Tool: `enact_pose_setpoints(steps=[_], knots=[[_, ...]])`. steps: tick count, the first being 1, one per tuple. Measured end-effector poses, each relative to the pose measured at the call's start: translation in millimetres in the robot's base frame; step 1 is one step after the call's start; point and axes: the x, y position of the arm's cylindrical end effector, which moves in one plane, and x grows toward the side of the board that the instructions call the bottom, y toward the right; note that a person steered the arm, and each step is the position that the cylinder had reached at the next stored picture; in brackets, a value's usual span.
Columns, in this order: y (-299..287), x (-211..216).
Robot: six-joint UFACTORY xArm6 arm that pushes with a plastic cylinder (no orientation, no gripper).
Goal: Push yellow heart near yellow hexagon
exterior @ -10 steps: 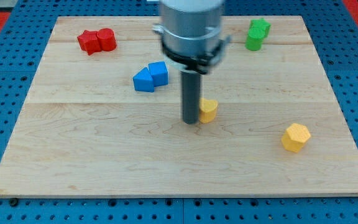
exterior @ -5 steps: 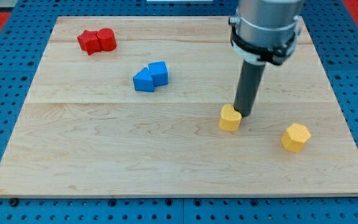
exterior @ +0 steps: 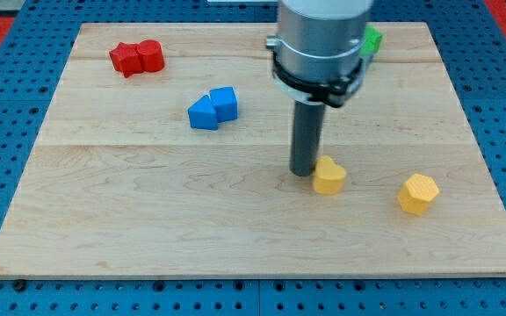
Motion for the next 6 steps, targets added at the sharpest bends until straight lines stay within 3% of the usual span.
enact_pose_setpoints(steps=[1,4,6], knots=[[37,4],[77,4],[68,4]])
